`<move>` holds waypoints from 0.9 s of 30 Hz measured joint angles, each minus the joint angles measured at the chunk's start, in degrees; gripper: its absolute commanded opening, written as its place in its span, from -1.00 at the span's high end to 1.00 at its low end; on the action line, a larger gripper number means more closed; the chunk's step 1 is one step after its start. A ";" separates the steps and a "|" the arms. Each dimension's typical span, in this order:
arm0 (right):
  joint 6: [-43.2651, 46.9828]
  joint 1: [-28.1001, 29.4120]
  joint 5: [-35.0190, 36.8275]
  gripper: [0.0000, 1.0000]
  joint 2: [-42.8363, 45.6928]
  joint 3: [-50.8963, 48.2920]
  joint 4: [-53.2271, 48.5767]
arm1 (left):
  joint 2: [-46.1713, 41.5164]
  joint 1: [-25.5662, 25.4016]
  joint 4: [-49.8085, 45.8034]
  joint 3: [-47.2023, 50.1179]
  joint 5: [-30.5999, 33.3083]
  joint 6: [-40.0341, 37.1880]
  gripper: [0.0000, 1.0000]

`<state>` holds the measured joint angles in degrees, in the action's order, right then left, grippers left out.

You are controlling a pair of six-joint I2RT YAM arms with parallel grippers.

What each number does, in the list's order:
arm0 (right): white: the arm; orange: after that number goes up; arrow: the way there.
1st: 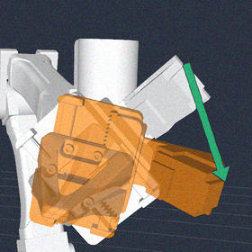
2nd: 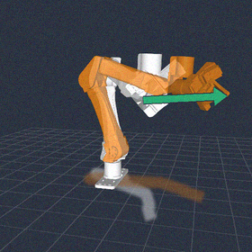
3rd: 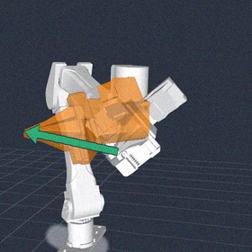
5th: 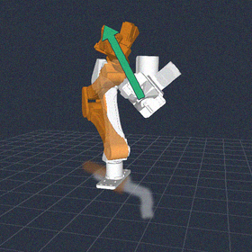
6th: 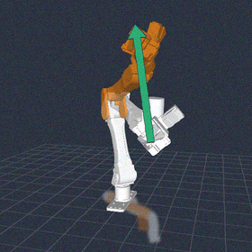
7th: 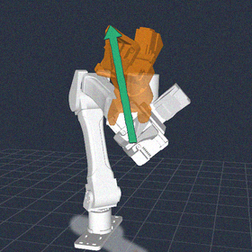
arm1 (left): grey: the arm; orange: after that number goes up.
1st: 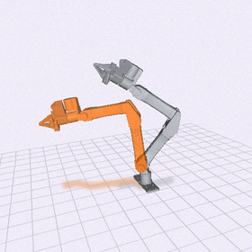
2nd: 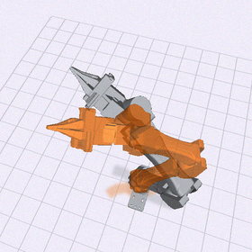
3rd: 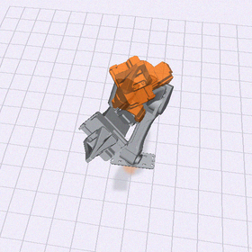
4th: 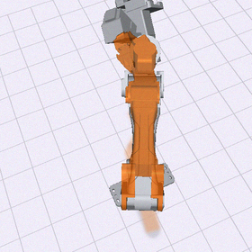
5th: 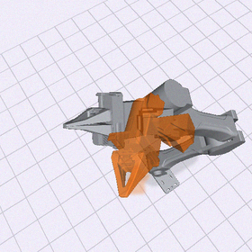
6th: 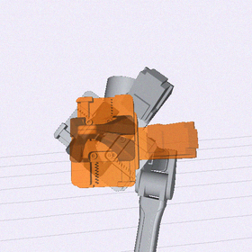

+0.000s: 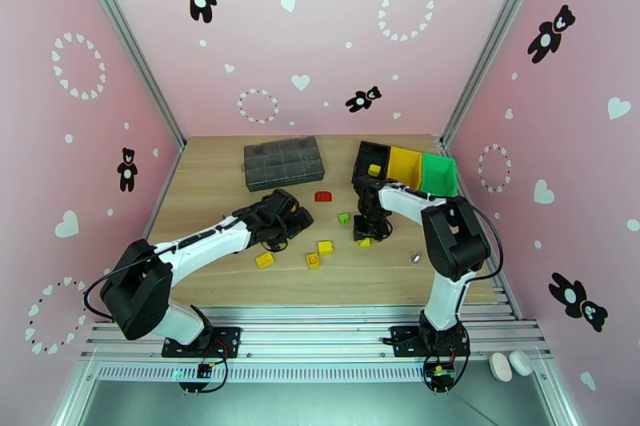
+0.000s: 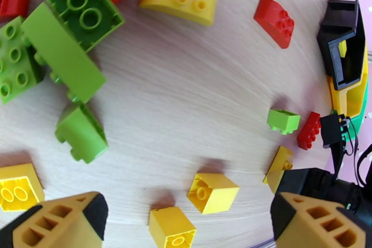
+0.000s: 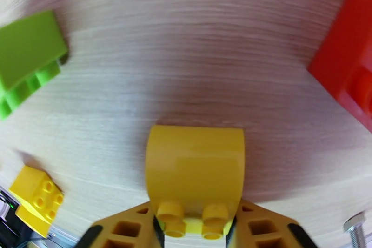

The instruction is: Sort the legos into containers by color

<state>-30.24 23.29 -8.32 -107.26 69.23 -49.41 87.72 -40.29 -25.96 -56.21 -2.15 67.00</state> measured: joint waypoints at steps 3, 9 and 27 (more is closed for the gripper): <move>0.24 0.00 0.00 0.54 0.00 1.09 -0.52 | 2.03 0.20 0.87 -1.25 -0.68 -0.59 -0.97; 0.17 -0.90 -1.70 0.61 0.39 5.40 -0.94 | 9.22 1.99 1.92 -9.09 -5.09 -3.17 -0.97; -10.71 -16.96 -15.61 0.57 -6.62 26.56 7.02 | 36.57 7.96 10.03 -42.93 -24.90 -3.69 -0.95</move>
<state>-40.95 6.33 -23.92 -113.89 95.79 -42.39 124.29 -32.34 -15.92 -99.13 -27.05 63.31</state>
